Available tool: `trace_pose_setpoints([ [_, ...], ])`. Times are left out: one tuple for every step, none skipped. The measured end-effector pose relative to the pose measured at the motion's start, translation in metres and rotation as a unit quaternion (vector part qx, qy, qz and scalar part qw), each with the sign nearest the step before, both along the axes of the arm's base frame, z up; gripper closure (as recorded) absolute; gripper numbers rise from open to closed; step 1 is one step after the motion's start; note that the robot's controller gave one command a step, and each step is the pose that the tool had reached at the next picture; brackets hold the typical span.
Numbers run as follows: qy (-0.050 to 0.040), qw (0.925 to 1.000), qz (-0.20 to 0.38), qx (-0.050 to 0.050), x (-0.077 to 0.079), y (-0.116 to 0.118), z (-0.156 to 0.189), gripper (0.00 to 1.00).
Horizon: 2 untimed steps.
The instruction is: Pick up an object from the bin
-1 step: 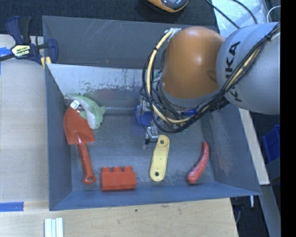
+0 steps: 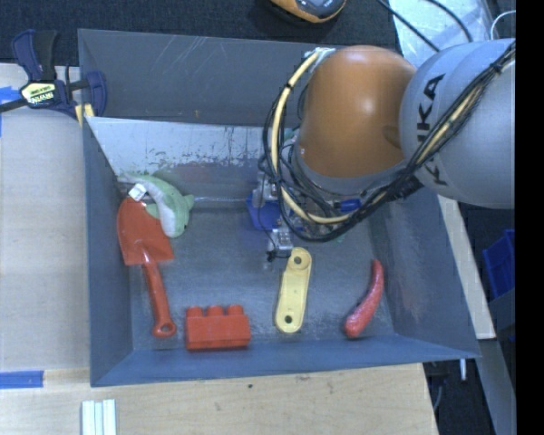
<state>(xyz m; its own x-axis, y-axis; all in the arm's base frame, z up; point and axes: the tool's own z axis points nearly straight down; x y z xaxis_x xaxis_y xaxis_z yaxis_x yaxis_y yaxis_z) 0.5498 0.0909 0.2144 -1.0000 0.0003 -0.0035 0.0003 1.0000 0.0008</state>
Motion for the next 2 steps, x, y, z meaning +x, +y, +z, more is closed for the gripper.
trace_pose_setpoints([
  [0.0011,0.9894,0.145,0.000,0.001,-0.042,-0.081,0.00],
  [-0.0006,0.9571,0.290,-0.002,-0.028,-0.096,-0.066,0.00],
])
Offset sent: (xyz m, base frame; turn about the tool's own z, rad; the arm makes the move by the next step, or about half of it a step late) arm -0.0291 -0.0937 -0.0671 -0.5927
